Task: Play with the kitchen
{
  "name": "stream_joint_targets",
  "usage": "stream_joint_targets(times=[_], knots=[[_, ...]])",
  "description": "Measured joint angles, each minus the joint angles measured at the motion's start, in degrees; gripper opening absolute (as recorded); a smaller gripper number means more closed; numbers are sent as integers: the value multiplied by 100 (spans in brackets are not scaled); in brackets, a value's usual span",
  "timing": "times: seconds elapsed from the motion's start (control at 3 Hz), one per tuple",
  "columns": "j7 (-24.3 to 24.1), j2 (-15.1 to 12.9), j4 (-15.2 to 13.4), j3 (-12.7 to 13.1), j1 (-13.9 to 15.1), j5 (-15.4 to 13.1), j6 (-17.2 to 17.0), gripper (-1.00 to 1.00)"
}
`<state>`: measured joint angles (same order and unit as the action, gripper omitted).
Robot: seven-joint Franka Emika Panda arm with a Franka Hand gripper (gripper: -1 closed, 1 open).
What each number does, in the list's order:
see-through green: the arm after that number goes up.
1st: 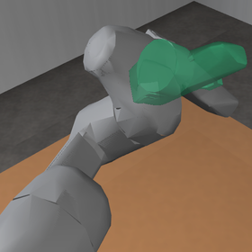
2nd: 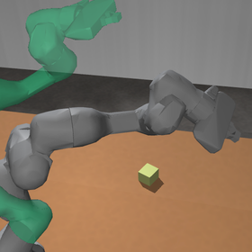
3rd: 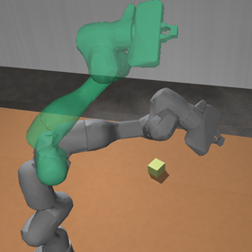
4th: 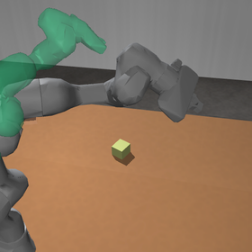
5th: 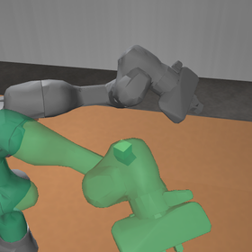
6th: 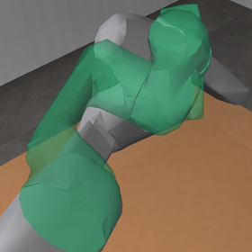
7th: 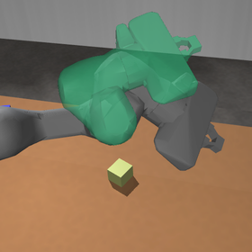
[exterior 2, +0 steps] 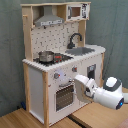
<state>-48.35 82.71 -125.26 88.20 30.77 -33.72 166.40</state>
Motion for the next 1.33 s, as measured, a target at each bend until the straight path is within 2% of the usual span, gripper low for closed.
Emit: stream_joint_targets(times=[0.33,1.33], knots=[[-413,18,41,-135,-54,1,-402,100],[-2080,120,-77,145,448,1,-396,100]])
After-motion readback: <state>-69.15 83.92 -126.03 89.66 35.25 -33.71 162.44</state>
